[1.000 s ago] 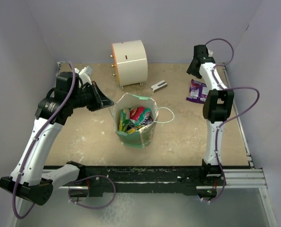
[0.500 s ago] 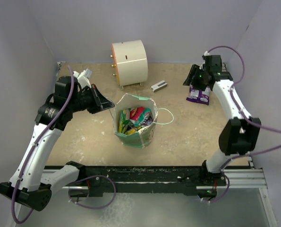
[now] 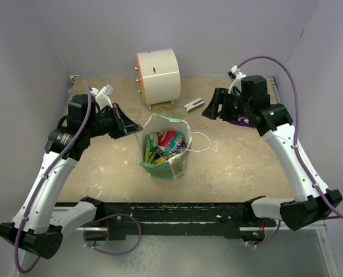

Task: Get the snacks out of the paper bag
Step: Take out the snack from the paper bag.

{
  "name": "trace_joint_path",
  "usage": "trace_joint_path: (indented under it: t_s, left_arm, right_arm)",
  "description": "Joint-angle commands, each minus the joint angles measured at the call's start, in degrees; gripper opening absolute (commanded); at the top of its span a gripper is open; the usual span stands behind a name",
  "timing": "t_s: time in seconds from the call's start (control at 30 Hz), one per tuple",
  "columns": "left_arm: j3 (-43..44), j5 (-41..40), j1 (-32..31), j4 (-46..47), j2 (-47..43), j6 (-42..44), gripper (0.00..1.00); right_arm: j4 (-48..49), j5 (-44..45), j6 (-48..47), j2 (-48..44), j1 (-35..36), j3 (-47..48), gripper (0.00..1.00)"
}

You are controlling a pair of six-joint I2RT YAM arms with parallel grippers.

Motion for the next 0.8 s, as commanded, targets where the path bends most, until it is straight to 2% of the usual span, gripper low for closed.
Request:
trace_joint_path:
  t_s: [0.0,0.13,0.2,0.4,0.5,0.63,0.77]
  left_arm:
    - [1.27,1.60,0.19,2.93,-0.35,0.93,0.00]
    - [0.77,2.17,0.23,3.22,-0.44,0.55,0.00]
    - [0.76,2.00,0.17,2.98,-0.67,0.23,0.00]
    - [1.28,1.46,0.13,2.69,-1.16,-0.39,0.00]
    - [1.57,1.52,0.19,2.86,-1.00,-0.65,0.00]
    - [1.72,2.43,0.18,3.05,-0.34,-0.66,0.00]
    - [2.25,3.14,0.23,2.91,0.05,-0.56,0.00]
  right_arm:
    - [-1.95,3.39,5.43,-2.05,6.11,6.04,0.68]
    - [-1.94,5.23,7.93,-0.40,13.38,10.35,0.69]
    - [-0.30,8.80,8.92,0.47,19.58,11.57,0.69]
    - [4.20,15.37,13.52,5.22,31.10,10.62,0.66]
    - [8.03,16.43,15.83,7.59,34.84,7.69,0.61]
    - [14.70,16.42,17.78,9.97,36.79,2.64,0.61]
    - [14.98,20.05,18.12,14.24,38.17,3.46,0.60]
